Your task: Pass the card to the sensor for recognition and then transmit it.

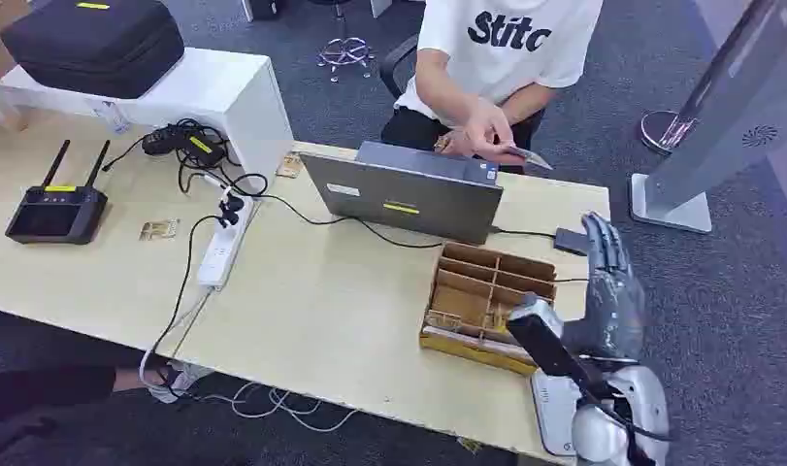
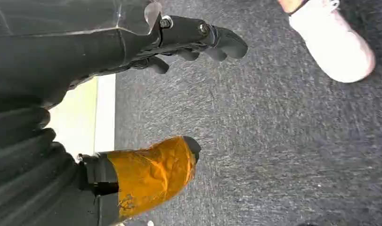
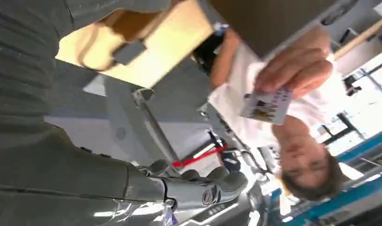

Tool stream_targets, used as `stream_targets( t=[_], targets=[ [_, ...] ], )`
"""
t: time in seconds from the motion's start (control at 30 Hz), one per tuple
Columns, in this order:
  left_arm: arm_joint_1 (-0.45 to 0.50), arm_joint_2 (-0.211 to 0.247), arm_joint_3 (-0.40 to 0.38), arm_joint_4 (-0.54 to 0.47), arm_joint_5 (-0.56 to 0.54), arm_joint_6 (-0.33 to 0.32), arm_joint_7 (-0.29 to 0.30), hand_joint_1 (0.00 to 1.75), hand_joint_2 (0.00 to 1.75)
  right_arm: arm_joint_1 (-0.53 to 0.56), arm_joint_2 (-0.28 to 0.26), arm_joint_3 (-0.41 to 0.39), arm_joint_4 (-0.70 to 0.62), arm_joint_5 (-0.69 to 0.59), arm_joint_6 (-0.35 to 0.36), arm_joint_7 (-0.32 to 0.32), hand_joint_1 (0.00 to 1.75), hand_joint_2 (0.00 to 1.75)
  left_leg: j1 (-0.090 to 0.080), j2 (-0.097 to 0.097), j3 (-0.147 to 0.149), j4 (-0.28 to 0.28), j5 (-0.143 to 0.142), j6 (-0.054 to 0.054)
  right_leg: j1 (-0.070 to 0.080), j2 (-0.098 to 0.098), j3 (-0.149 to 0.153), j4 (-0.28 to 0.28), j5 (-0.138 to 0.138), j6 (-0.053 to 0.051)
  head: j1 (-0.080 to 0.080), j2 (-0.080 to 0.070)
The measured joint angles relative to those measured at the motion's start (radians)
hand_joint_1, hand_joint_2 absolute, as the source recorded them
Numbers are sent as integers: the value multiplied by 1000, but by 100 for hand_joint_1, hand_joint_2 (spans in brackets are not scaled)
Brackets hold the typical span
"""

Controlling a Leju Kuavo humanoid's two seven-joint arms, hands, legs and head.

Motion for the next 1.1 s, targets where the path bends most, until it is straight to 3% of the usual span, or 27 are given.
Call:
stream_targets(
  t=[0.13, 0.43, 0.47, 0.53, 0.57, 0.6, 0.97, 1.1],
  targets=[
    [-4, 2, -10, 4, -1, -2, -1, 0, 175, -79, 2, 106, 38, 25, -13, 39, 0, 175, 0, -1, 0, 0, 1, -1, 0, -1, 0, 0, 0, 0, 0, 0],
    [-6, 5, -53, 13, -1, -6, -2, 0, 175, -209, 4, 173, 177, 130, -58, 139, 0, 175, 0, -2, -1, 0, 1, -1, 0, -2, 0, 0, 0, 0, 0, 0],
    [-6, 5, -55, 14, -1, -6, -2, 0, 175, -217, 5, 174, 190, 133, -63, 144, 52, 175, 0, -2, -1, 0, 1, -1, 0, -2, 0, 0, 0, 0, 0, 0],
    [-6, 5, -61, 16, -1, -6, -2, 0, 175, -226, 8, 174, 209, 135, -66, 150, 113, 175, 0, -2, -1, 0, 1, -1, 0, -2, 0, 0, 0, 0, 0, 0],
    [-6, 5, -63, 16, -1, -5, -2, 0, 175, -229, 10, 173, 214, 136, -66, 151, 164, 175, 0, -2, -1, 0, 1, -1, 0, -2, 0, 0, 0, 0, 0, 0],
    [-6, 5, -64, 16, -1, -5, -2, 0, 175, -230, 11, 173, 218, 136, -66, 152, 175, 175, 0, -2, -1, 0, 1, -1, 0, -2, 0, 0, 0, 0, 0, 0],
    [-5, 5, -71, 18, -1, -4, -2, 0, 175, -233, 18, 170, 230, 143, -66, 148, 175, 175, 0, -2, -1, 0, 1, -1, 0, -2, 0, 0, 0, 0, 0, 0],
    [-5, 5, -71, 18, 0, -2, -1, 0, 175, -223, 19, 170, 212, 75, -65, 97, 175, 175, 0, -2, -1, 0, 1, -1, 0, -2, 0, 0, 0, 0, 0, 0]
  ],
)
